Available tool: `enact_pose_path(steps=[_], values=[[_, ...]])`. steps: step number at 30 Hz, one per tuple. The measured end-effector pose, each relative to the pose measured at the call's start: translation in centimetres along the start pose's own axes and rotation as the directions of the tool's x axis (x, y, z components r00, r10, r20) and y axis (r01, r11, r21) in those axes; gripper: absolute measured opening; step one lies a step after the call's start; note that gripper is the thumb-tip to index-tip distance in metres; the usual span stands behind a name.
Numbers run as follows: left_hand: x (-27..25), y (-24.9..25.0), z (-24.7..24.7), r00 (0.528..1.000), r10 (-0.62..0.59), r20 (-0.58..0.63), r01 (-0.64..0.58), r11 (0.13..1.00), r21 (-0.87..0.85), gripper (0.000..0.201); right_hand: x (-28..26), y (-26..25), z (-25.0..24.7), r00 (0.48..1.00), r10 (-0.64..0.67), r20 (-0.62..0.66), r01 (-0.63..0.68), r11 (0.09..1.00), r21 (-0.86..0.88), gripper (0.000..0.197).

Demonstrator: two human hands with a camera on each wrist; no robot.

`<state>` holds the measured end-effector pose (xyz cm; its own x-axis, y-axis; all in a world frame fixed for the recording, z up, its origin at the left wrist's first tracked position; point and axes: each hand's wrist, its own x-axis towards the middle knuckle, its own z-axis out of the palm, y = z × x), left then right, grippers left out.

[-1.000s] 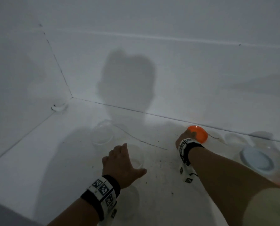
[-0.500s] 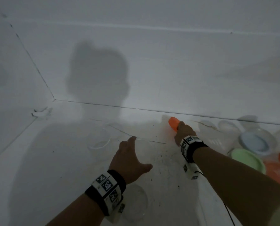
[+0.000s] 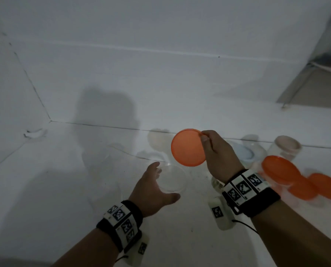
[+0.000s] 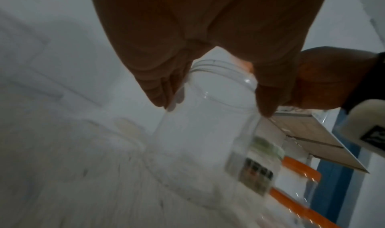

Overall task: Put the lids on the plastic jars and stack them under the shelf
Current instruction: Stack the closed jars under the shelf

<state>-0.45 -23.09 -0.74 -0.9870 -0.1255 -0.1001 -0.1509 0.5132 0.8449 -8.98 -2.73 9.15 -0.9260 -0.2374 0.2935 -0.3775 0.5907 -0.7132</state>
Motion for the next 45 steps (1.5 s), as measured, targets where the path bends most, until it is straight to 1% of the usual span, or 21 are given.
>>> enact_pose_path(steps=[2,4,6,8,11,14,16,18,22,24,26,30,33,34,35,37,38,39,41,43,45], values=[[-1.5,-0.4,1.9,0.999,-0.034,0.035,0.036,0.996,-0.076,0.117,-1.8,1.2,-1.6,0.999,0.025,-0.022,-0.026,0.999,-0.020,0.029],[-2.8,-1.0,3.6,0.994,-0.099,0.052,0.108,0.972,-0.209,0.105,-3.6,2.6,-2.2,0.995,0.090,0.046,-0.089,0.996,-0.032,0.032],[-4.1,-1.3,4.8,0.981,-0.174,0.085,0.193,0.900,-0.390,0.090,-5.4,3.6,-2.3,0.975,0.173,0.142,-0.170,0.985,-0.035,0.037],[-5.4,-1.1,5.4,0.966,-0.221,0.132,0.257,0.817,-0.517,0.085,-6.8,4.0,-2.0,0.944,0.243,0.224,-0.242,0.970,-0.031,0.041],[-7.2,-0.6,5.8,0.953,-0.243,0.182,0.303,0.784,-0.542,0.088,-8.5,4.5,-1.3,0.874,0.342,0.345,-0.373,0.927,0.027,0.034],[-8.1,-0.4,5.6,0.946,-0.241,0.219,0.323,0.779,-0.537,0.090,-9.5,4.9,-0.4,0.819,0.402,0.409,-0.478,0.873,0.098,0.031],[-8.2,-0.2,5.4,0.956,-0.211,0.204,0.287,0.815,-0.504,0.091,-9.8,5.2,0.0,0.771,0.459,0.440,-0.567,0.810,0.148,0.031],[-8.1,-0.4,5.3,0.971,-0.181,0.159,0.236,0.851,-0.469,0.092,-9.9,5.5,0.3,0.745,0.502,0.438,-0.624,0.757,0.194,0.030],[-7.7,-1.6,5.3,0.991,-0.124,0.048,0.133,0.934,-0.331,0.109,-9.3,6.0,1.0,0.761,0.539,0.362,-0.639,0.719,0.272,0.029],[-7.3,-2.4,5.6,0.993,-0.113,0.036,0.119,0.958,-0.260,0.107,-9.0,6.0,1.5,0.764,0.560,0.320,-0.642,0.707,0.297,0.029],[-6.8,-3.1,6.1,0.994,-0.105,0.019,0.106,0.961,-0.254,0.104,-8.7,5.9,2.1,0.784,0.549,0.289,-0.618,0.736,0.276,0.030],[-6.2,-3.6,6.6,0.996,-0.086,0.018,0.088,0.979,-0.183,0.119,-8.4,5.2,3.1,0.841,0.485,0.239,-0.529,0.829,0.180,0.031],[-7.0,-3.8,5.6,1.000,0.009,0.009,-0.009,1.000,0.000,0.099,-8.2,3.9,3.4,0.887,0.408,0.217,-0.443,0.884,0.147,0.033],[-7.5,-4.2,4.7,0.998,0.036,-0.042,-0.031,0.991,0.127,0.093,-8.1,3.3,3.5,0.895,0.394,0.210,-0.431,0.886,0.169,0.033],[-7.9,-4.6,3.4,0.987,0.077,-0.144,-0.041,0.971,0.237,0.085,-8.0,2.7,3.7,0.898,0.390,0.202,-0.427,0.883,0.196,0.032],[-7.8,-6.0,0.2,0.905,0.133,-0.405,0.011,0.943,0.333,0.076,-8.2,1.2,4.3,0.896,0.391,0.210,-0.437,0.859,0.266,0.030],[-7.4,-6.5,-1.7,0.862,0.095,-0.498,0.098,0.933,0.346,0.078,-8.3,0.4,4.7,0.889,0.394,0.232,-0.452,0.835,0.315,0.029],[-6.7,-6.9,-3.5,0.843,0.003,-0.537,0.219,0.911,0.350,0.086,-8.4,-0.5,5.1,0.876,0.401,0.268,-0.478,0.798,0.367,0.028],[-5.1,-7.8,-6.6,0.845,-0.219,-0.489,0.433,0.816,0.382,0.110,-8.6,-2.2,6.3,0.834,0.418,0.361,-0.549,0.699,0.458,0.027],[-3.8,-9.1,-8.3,0.857,-0.358,-0.372,0.497,0.767,0.406,0.125,-8.5,-3.3,7.7,0.789,0.418,0.450,-0.614,0.580,0.536,0.027],[-2.9,-10.1,-8.8,0.873,-0.394,-0.289,0.482,0.790,0.380,0.127,-8.4,-3.8,8.7,0.762,0.405,0.506,-0.647,0.514,0.563,0.027]])
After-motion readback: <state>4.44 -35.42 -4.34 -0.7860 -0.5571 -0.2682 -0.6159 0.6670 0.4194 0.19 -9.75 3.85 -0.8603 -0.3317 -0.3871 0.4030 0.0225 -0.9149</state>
